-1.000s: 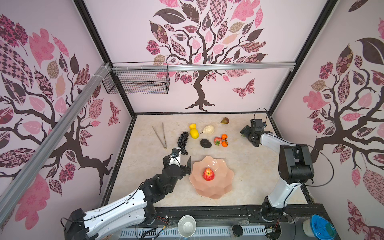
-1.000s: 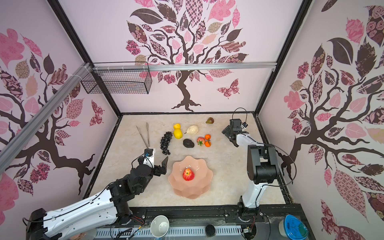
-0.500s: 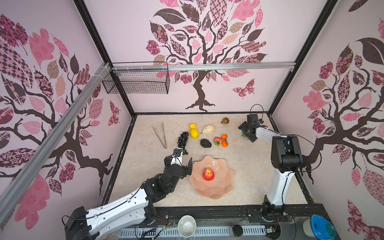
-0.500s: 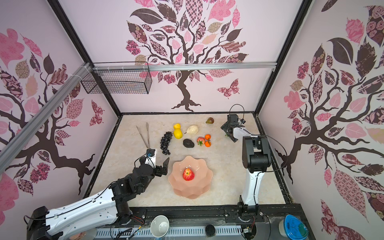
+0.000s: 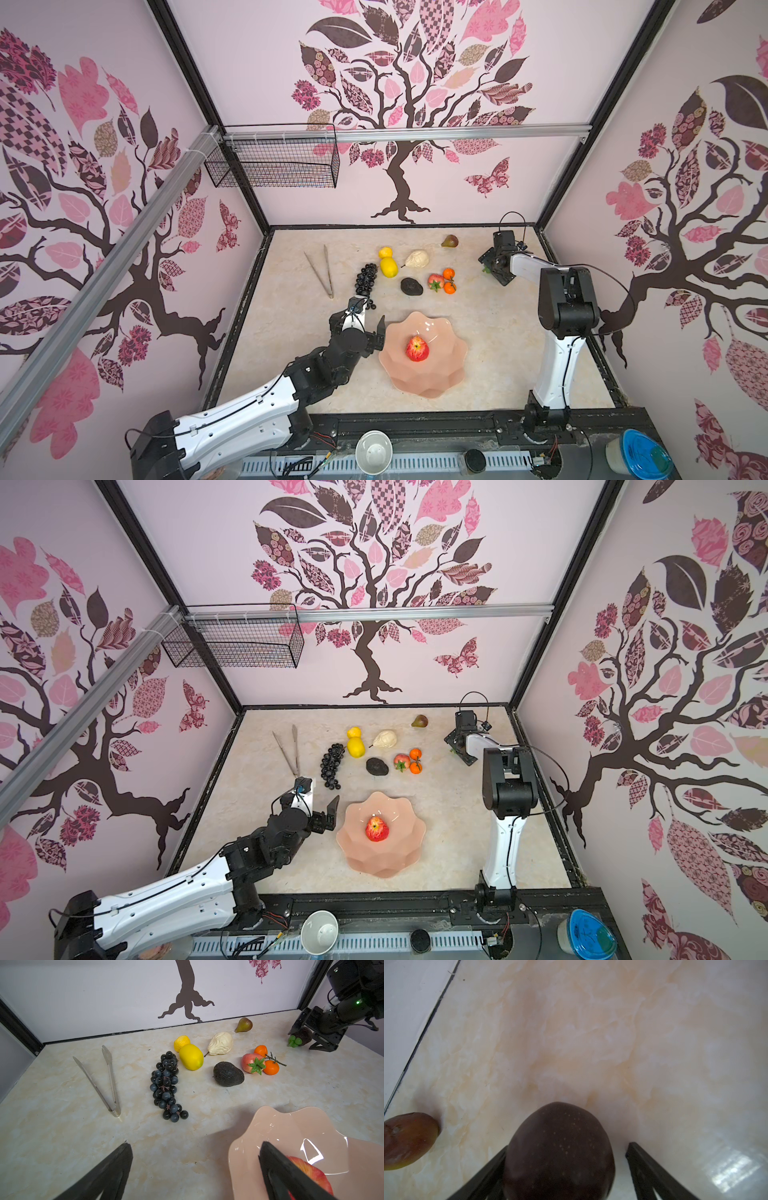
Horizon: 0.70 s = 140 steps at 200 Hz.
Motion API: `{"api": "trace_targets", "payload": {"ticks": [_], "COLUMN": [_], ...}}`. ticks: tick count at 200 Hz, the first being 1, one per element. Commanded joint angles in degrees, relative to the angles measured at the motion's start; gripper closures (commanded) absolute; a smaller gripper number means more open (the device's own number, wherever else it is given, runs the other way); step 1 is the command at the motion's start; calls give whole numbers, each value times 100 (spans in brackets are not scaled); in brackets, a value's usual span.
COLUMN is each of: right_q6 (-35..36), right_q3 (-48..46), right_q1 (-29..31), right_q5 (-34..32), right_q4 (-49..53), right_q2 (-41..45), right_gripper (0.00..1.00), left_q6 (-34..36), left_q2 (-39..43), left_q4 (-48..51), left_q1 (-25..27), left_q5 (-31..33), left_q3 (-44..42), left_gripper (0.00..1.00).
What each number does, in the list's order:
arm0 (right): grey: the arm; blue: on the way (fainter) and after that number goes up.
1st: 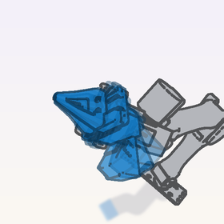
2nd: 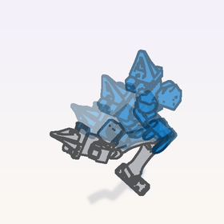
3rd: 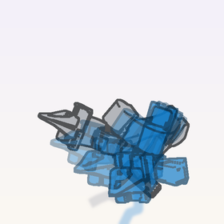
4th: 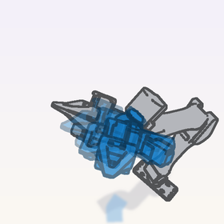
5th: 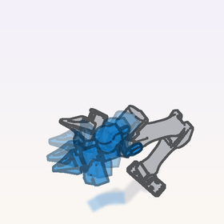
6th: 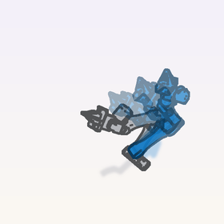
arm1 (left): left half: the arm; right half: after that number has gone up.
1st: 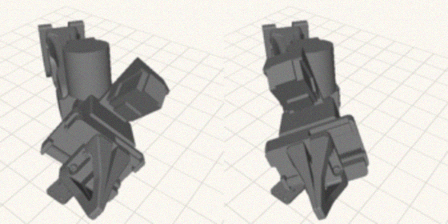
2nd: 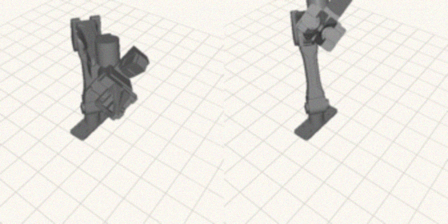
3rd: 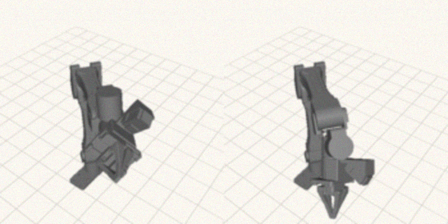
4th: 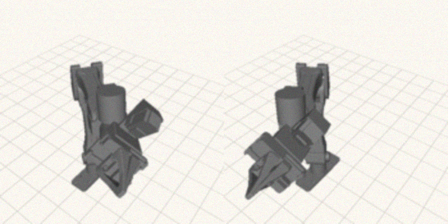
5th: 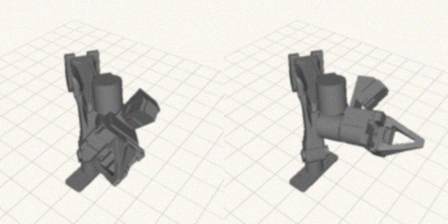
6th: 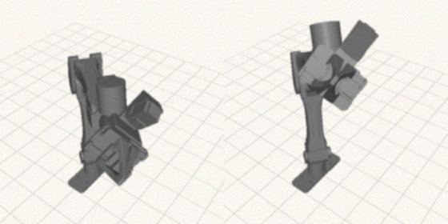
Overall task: Place and organize the fake fruits in the fruit bowl
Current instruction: 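Reach the right gripper to the dark purple mangosteen and grasp it, then carry the mangosteen toward the bowl with the right gripper while the left gripper rises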
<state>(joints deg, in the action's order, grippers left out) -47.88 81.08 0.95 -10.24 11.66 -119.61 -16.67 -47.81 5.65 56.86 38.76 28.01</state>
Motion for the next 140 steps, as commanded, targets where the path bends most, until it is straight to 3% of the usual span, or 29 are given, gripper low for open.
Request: {"api": "trace_targets", "payload": {"ticks": [1, 68, 140], "right_q6": [44, 130, 129], "right_q3": [217, -92, -804], "right_q1": [-42, -38, -42], "right_q5": [-24, 61, 353], "right_q4": [103, -240, -867], "right_q2": [-238, -21, 637], "right_gripper": [14, 28, 35], "left_q6": [-31, -33, -30], "left_q2": [-9, -91, -456], "left_q4": [-70, -90, -104], "left_q1": [-35, -35, -35], "left_q5": [14, 7, -123], "left_q3": [-49, -40, 84], "left_gripper": [2, 2, 2]}}
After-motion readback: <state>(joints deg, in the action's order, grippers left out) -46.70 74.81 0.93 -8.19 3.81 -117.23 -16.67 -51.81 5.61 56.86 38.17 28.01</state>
